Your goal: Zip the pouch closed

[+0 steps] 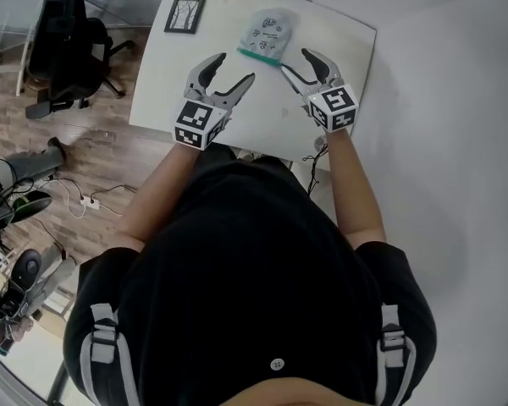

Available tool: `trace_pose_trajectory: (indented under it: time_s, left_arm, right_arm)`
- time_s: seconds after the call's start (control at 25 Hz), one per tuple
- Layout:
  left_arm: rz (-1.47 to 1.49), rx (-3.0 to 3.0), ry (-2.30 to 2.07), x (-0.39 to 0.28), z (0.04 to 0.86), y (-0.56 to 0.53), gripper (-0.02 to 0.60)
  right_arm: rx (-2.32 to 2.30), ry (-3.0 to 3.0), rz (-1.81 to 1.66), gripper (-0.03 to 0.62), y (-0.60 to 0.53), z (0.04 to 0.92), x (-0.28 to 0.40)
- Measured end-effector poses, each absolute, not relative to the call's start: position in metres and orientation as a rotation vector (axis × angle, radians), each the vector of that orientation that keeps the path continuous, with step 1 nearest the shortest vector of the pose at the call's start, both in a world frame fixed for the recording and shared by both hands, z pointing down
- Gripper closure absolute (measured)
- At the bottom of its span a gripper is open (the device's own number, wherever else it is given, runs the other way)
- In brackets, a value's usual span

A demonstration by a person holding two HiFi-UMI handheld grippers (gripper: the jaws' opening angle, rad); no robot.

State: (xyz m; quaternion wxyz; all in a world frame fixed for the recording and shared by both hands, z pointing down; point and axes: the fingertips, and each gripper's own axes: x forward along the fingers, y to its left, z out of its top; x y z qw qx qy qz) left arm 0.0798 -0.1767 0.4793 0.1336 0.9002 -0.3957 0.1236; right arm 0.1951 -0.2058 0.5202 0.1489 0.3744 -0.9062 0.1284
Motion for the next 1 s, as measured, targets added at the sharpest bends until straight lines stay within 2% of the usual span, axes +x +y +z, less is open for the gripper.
trace_pose_trajectory:
  time_s: [0.4, 1.0]
  left_arm:
    - [0.483, 2.521, -1.122, 0.118, 0.542, -0.173, 0.268]
    - [0.695, 2.371, -0.906, 0.157, 0.652, -0.191, 0.304]
  right_arm:
    - [0.924, -2.471, 0.366, 0.373, -0.216, 0.597, 0.23]
    - [0.626, -2.21, 0.382, 0.425, -0.218, 0.714, 0.228]
